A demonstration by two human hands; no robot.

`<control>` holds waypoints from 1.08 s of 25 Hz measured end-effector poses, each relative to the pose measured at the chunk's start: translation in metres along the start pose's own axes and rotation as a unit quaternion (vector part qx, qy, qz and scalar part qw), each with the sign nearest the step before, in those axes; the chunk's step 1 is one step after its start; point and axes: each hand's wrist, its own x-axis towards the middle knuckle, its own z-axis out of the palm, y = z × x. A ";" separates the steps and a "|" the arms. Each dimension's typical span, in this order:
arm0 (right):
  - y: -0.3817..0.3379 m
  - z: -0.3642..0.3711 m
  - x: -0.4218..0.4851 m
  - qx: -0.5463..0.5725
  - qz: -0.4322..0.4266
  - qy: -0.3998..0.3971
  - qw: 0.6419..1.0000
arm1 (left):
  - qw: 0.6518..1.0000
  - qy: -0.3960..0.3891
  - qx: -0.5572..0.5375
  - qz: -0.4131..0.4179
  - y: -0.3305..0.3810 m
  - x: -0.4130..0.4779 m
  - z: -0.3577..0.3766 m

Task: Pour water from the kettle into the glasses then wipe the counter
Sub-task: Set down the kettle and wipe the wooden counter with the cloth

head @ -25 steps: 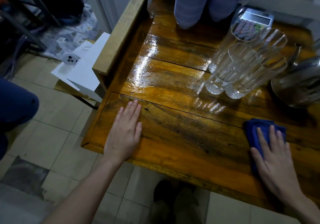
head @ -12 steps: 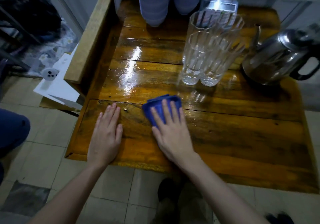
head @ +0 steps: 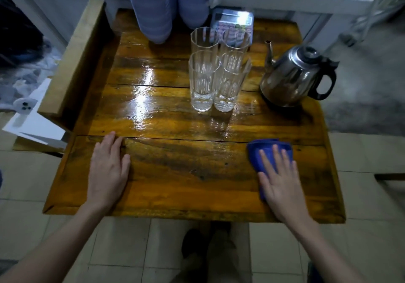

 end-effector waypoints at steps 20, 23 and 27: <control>-0.141 0.035 0.014 -0.036 -0.200 -0.021 0.979 | 0.999 -0.002 -0.045 -0.018 0.003 -0.001 0.001; -0.074 0.018 0.011 -0.016 -0.147 -0.025 0.989 | 0.999 0.005 -0.047 -0.018 0.004 -0.001 0.001; -0.005 -0.010 0.026 0.011 0.002 -0.021 1.000 | 0.999 0.009 -0.047 -0.015 0.002 -0.002 -0.001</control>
